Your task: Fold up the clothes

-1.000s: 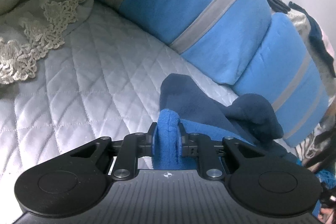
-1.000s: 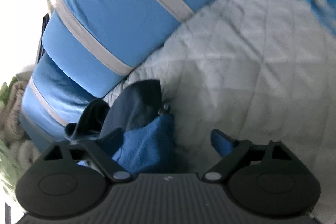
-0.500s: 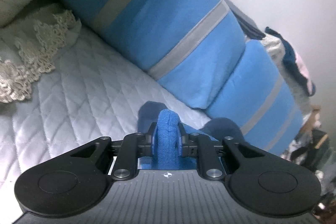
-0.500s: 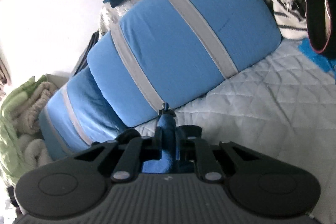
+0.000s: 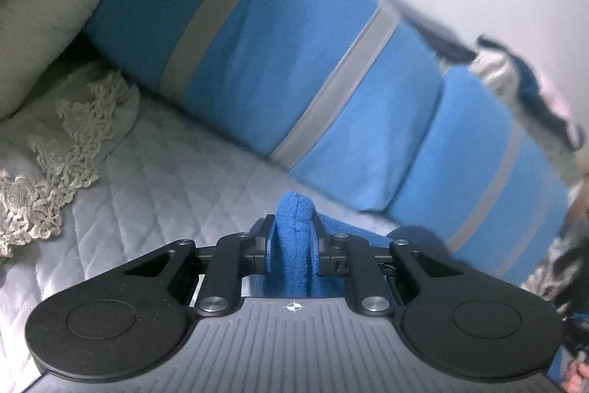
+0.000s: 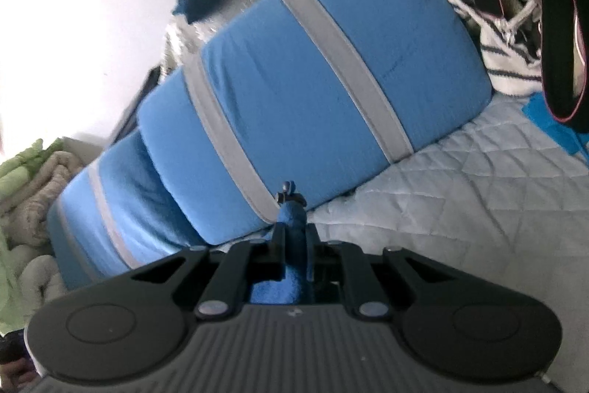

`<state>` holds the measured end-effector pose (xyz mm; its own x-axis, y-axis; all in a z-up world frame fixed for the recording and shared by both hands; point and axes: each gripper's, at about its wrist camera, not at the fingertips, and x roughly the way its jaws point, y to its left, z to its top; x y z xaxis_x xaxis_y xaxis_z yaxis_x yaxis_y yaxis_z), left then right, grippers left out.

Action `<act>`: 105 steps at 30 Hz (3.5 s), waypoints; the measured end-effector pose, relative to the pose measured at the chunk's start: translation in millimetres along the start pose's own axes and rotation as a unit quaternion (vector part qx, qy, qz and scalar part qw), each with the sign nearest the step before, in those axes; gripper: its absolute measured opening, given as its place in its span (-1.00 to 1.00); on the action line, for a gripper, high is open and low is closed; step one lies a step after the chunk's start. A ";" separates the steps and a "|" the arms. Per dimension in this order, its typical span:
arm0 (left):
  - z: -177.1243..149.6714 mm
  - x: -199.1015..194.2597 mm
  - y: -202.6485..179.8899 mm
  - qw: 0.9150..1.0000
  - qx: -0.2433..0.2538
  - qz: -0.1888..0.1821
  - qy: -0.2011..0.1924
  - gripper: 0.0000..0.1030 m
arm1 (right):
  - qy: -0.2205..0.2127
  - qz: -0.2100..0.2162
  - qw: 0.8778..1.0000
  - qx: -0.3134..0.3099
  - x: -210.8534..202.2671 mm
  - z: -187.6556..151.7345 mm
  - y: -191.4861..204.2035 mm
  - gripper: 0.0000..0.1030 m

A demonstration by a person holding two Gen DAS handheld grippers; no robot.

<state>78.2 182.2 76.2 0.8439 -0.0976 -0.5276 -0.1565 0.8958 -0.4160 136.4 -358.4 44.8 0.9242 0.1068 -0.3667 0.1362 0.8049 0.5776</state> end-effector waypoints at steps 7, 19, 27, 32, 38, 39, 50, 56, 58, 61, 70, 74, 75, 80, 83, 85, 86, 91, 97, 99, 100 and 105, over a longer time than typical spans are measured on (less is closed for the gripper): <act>11.4 40.7 -9.2 0.999 0.014 0.039 0.013 -0.65 | 0.017 -0.034 0.999 -0.021 47.4 4.0 6.8 -0.81; 30.5 56.5 -42.4 0.995 0.044 0.035 -0.077 -0.66 | -0.028 -0.040 0.999 -0.014 72.8 22.2 6.7 -0.81; 4.9 104.1 -30.3 0.989 0.088 0.116 0.034 -0.65 | 0.049 -0.105 0.993 0.009 106.4 -0.1 -18.9 -0.82; 4.1 66.6 -37.5 0.987 0.122 0.102 0.004 -0.65 | 0.025 -0.084 0.996 -0.001 82.3 3.8 -8.2 -0.82; 6.6 9.1 -50.9 0.986 0.131 0.078 -0.064 -0.65 | -0.024 -0.035 0.999 -0.019 28.3 10.9 19.6 -0.82; 7.9 3.6 -52.4 0.986 0.131 0.075 -0.073 -0.65 | -0.033 -0.033 0.999 -0.023 23.2 12.8 22.3 -0.82; 10.7 21.8 -59.8 0.982 0.146 0.094 -0.071 -0.65 | -0.039 -0.049 0.997 -0.037 34.8 17.7 27.9 -0.82; 19.3 35.1 -57.2 0.984 0.135 0.091 -0.066 -0.65 | -0.035 -0.059 0.997 -0.046 48.8 20.7 25.2 -0.82; 21.1 42.5 -58.7 0.983 0.139 0.096 -0.065 -0.65 | -0.034 -0.062 0.996 -0.048 54.3 22.2 25.0 -0.82; 25.8 54.0 -62.2 0.983 0.137 0.104 -0.067 -0.65 | -0.033 -0.068 0.996 -0.046 65.9 25.3 24.5 -0.82; 31.1 101.0 -58.8 0.982 0.117 0.136 -0.055 -0.65 | -0.028 -0.087 0.995 -0.040 106.3 37.1 21.9 -0.82; 27.4 123.6 -49.5 0.982 0.113 0.146 -0.035 -0.65 | -0.018 -0.104 0.993 -0.049 130.4 34.6 20.0 -0.82; 25.7 129.0 -47.1 0.982 0.111 0.148 -0.030 -0.65 | -0.015 -0.109 0.993 -0.051 136.5 33.5 19.4 -0.82; 17.9 154.1 -35.7 0.984 0.098 0.150 0.011 -0.63 | 0.020 -0.144 0.987 -0.061 166.5 22.0 13.5 -0.79; 19.8 147.4 -32.7 0.986 0.089 0.138 0.007 -0.49 | 0.043 -0.172 0.981 -0.074 170.5 19.9 17.4 0.12; 22.9 134.5 -33.9 0.988 0.086 0.129 -0.010 -0.29 | 0.037 -0.169 0.980 -0.100 159.3 21.4 29.2 0.98; 23.8 125.9 -37.2 0.988 0.087 0.127 -0.018 -0.09 | 0.031 -0.166 0.979 -0.113 152.6 22.1 35.7 0.98; 24.8 86.0 -58.2 0.985 0.105 0.129 -0.050 0.33 | 0.025 -0.152 0.977 -0.147 116.6 9.2 64.3 0.98; -2.3 47.7 -99.9 0.971 0.175 0.162 -0.038 0.35 | 0.040 -0.160 0.972 -0.170 83.4 -18.5 92.3 0.98; -13.3 33.0 -110.4 0.967 0.189 0.164 -0.039 0.36 | 0.033 -0.155 0.972 -0.174 70.4 -24.1 100.8 0.98; -19.0 25.4 -114.8 0.966 0.194 0.165 -0.041 0.37 | 0.029 -0.153 0.972 -0.176 63.9 -26.9 105.0 0.98; -48.8 -3.6 -127.6 0.966 0.203 0.149 -0.054 0.39 | 0.027 -0.147 0.974 -0.172 47.6 -51.6 116.7 0.98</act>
<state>70.1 47.2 95.1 0.8442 0.2171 -0.4901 -0.2047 0.9756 0.0795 177.9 -229.3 57.0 0.8420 -0.1351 -0.5223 0.2559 0.9523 0.1663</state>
